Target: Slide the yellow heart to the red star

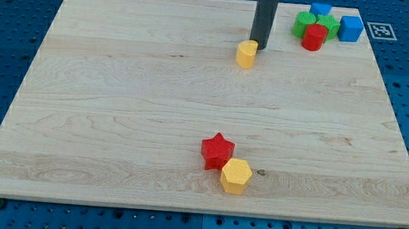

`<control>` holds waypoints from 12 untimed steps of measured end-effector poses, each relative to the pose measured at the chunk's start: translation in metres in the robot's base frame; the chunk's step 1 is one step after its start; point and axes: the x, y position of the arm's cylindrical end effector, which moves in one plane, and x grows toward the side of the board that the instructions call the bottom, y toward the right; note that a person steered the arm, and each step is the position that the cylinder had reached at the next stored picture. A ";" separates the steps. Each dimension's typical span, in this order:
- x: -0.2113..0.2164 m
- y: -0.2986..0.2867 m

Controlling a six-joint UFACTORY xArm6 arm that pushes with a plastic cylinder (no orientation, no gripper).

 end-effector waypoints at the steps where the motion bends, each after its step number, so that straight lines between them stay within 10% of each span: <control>1: 0.024 0.000; 7: 0.096 -0.107; 12: 0.132 -0.044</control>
